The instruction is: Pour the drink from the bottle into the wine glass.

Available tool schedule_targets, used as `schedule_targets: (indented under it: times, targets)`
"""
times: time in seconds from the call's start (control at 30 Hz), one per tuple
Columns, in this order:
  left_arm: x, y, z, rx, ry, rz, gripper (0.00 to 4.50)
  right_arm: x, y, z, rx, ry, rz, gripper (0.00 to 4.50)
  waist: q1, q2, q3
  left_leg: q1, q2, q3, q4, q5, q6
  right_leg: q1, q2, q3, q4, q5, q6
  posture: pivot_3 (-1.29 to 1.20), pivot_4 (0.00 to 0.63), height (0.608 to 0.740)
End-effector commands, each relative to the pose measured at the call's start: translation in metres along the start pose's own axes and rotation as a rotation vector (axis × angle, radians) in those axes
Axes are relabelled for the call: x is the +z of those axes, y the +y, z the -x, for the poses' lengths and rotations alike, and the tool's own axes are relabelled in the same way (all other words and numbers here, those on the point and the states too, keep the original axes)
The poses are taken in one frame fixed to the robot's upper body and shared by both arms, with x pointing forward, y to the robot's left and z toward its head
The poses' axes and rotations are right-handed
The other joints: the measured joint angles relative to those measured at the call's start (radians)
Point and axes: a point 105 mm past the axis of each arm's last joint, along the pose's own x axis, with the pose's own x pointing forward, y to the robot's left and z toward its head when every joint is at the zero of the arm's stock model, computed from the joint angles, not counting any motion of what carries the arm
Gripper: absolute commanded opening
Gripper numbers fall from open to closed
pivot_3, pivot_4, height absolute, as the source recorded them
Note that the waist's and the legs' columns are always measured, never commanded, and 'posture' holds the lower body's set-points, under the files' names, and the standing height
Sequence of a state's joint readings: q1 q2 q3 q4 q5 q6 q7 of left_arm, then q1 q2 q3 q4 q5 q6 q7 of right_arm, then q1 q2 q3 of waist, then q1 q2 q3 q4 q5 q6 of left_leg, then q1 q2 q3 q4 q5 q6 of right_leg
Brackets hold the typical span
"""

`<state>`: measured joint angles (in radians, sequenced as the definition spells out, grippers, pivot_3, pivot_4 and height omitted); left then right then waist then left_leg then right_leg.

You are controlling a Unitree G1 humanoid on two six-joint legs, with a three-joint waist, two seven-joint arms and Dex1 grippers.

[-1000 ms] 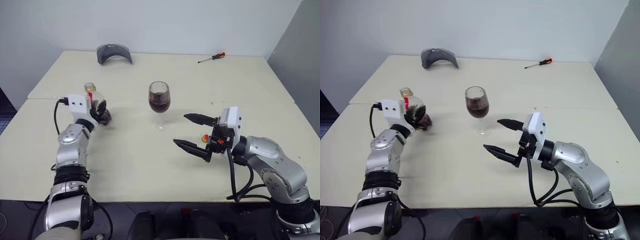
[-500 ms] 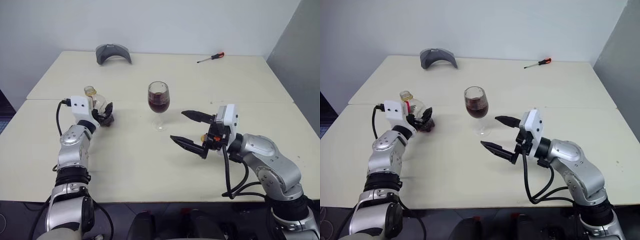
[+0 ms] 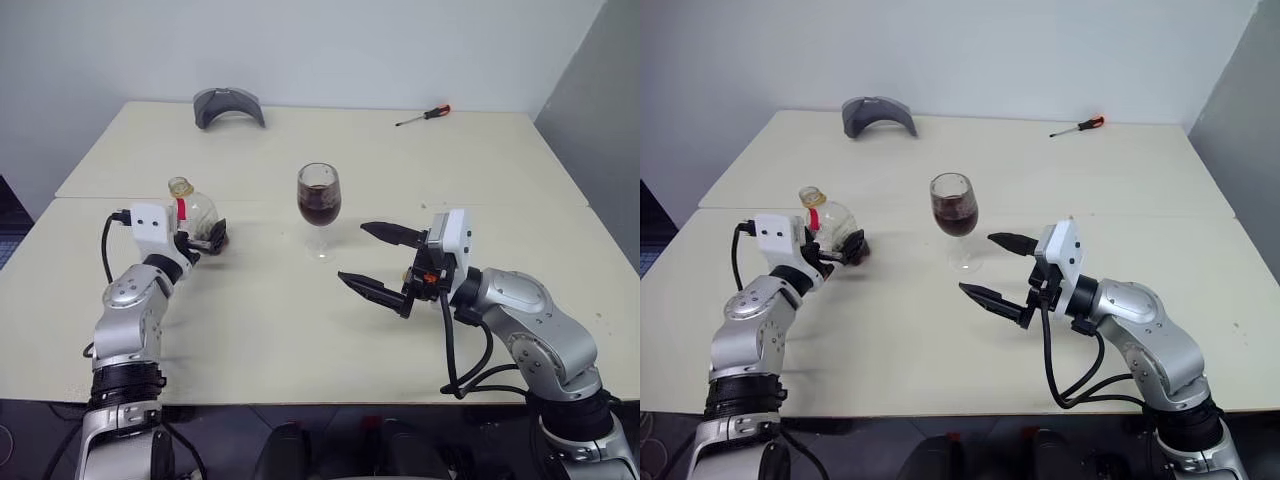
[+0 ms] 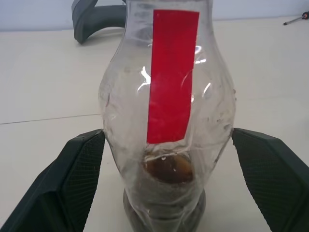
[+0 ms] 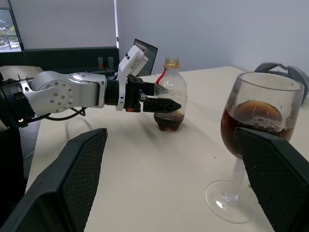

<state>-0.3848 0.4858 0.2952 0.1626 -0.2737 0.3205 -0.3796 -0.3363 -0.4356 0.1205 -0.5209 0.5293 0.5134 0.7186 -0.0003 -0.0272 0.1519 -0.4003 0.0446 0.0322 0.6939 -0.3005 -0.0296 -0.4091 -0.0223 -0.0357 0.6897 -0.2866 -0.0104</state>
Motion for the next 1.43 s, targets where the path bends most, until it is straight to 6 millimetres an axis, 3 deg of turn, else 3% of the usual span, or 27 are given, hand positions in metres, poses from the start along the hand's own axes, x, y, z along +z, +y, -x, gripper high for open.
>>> schedule_targets:
  times: [0.03, 0.57, 0.8, 1.03, 1.23, 1.43]
  targets:
    - [0.026, 0.002, 0.007, 0.018, -0.060, -0.023, 4.49, 0.009, 0.002, -0.001, 0.015, -0.035, 0.035, 4.50, 0.000, 0.000, 0.000, 0.000, 0.000, 0.000, 0.000, 0.000, 0.000, 0.000, 0.000, 0.000, 0.000, 0.000, 0.000, 0.00, 0.150, 0.740]
    - [-0.003, -0.021, 0.061, -0.033, 0.117, 0.026, 4.49, -0.011, -0.001, 0.029, -0.069, 0.054, 0.012, 4.50, -0.001, 0.000, 0.000, 0.001, 0.000, -0.001, -0.002, -0.002, 0.003, 0.002, 0.000, 0.000, -0.002, 0.000, 0.000, 0.00, 0.150, 0.740]
    - [-0.013, -0.074, 0.071, -0.137, 0.135, 0.116, 4.49, -0.024, -0.030, 0.051, -0.470, 0.097, 0.059, 4.50, 0.003, 0.000, 0.000, 0.002, 0.000, -0.001, -0.002, -0.002, 0.003, 0.003, 0.000, 0.000, -0.004, 0.000, 0.000, 0.00, 0.150, 0.740]
    - [-0.016, -0.108, 0.075, -0.162, 0.114, 0.141, 4.49, -0.043, -0.046, 0.081, -0.845, 0.220, 0.115, 4.50, 0.001, 0.001, 0.000, 0.002, 0.000, -0.001, -0.004, -0.002, 0.003, 0.003, 0.000, 0.001, -0.004, 0.000, 0.000, 0.00, 0.150, 0.740]
    - [-0.024, -0.114, 0.083, -0.080, 0.111, 0.074, 4.49, -0.066, -0.043, 0.115, -1.081, 0.331, 0.045, 4.50, 0.001, 0.001, -0.001, 0.006, -0.002, 0.000, -0.013, -0.002, 0.003, 0.004, 0.000, 0.003, -0.007, 0.000, 0.000, 0.00, 0.150, 0.740]
    - [-0.025, -0.113, 0.093, -0.009, 0.088, 0.086, 4.49, -0.075, -0.030, 0.119, -1.126, 0.349, -0.015, 4.50, 0.000, 0.001, -0.001, 0.008, -0.002, 0.001, -0.014, -0.002, 0.003, 0.004, 0.000, 0.004, -0.008, 0.000, 0.000, 0.00, 0.150, 0.740]
